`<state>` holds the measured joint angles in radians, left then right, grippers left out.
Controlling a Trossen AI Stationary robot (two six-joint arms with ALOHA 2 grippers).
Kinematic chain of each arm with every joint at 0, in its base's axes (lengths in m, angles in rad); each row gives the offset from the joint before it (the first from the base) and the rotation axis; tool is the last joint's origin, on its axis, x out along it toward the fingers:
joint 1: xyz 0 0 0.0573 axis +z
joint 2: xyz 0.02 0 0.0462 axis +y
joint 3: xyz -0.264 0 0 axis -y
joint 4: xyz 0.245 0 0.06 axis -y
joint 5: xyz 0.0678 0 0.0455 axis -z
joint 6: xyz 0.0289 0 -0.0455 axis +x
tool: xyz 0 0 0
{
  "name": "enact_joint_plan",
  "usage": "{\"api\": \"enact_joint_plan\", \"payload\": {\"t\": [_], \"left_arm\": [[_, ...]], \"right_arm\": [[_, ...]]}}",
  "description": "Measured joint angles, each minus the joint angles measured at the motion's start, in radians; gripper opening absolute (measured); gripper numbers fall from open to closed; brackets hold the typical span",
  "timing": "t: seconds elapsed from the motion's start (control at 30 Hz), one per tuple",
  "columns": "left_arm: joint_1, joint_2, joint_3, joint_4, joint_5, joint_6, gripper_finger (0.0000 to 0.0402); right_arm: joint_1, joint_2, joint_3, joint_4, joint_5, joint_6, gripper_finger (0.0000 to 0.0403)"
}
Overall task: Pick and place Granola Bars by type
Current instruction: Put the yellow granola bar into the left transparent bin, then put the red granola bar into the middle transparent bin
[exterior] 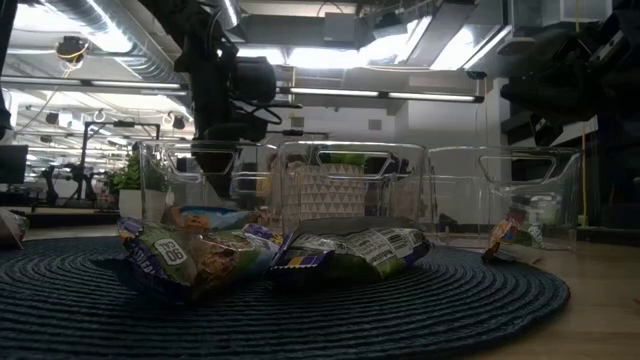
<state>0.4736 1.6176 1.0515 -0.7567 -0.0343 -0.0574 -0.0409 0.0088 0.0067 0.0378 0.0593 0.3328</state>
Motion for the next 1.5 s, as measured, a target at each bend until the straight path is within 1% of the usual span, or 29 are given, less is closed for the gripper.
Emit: {"api": "enact_joint_plan", "payload": {"t": [0.17, 0.33, 0.53, 0.73, 1.0, 1.1, 1.3, 1.5], "left_arm": [[-0.002, -0.009, 0.0, -0.003, 0.01, 0.011, 0.0105], [-0.015, -0.068, 0.0, -0.002, 0.0, 0.011, 0.0128], [-0.048, -0.189, 0.0, -0.002, -0.001, -0.006, 0.0134], [-0.121, -0.332, 0.0, -0.004, -0.024, -0.046, 0.013], [-0.291, -0.502, 0.0, -0.013, -0.077, -0.134, 0.0131], [-0.368, -0.547, 0.0, -0.023, -0.12, -0.177, 0.013], [-0.551, -0.608, 0.0, -0.05, -0.205, -0.259, 0.013], [-0.733, -0.626, 0.0, -0.06, -0.232, -0.284, 0.0127]], "right_arm": [[0.0, 0.0, 0.0, 0.0, 0.0, 0.0, 0.0019], [0.0, 0.0, 0.0, 0.0, 0.0, 0.0, 0.0019], [0.0, 0.0, 0.0, 0.0, 0.0, 0.0, 0.0019], [0.0, 0.0, 0.0, 0.0, 0.0, 0.0, 0.0019], [0.0, 0.0, 0.0, 0.0, 0.0, 0.0, 0.0019], [0.0, 0.0, 0.0, 0.0, 0.0, 0.0, 0.0019], [0.0, 0.0, 0.0, 0.0, 0.0, 0.0, 0.0019], [0.0, 0.0, 0.0, 0.0, 0.0, 0.0, 0.0019]]}}
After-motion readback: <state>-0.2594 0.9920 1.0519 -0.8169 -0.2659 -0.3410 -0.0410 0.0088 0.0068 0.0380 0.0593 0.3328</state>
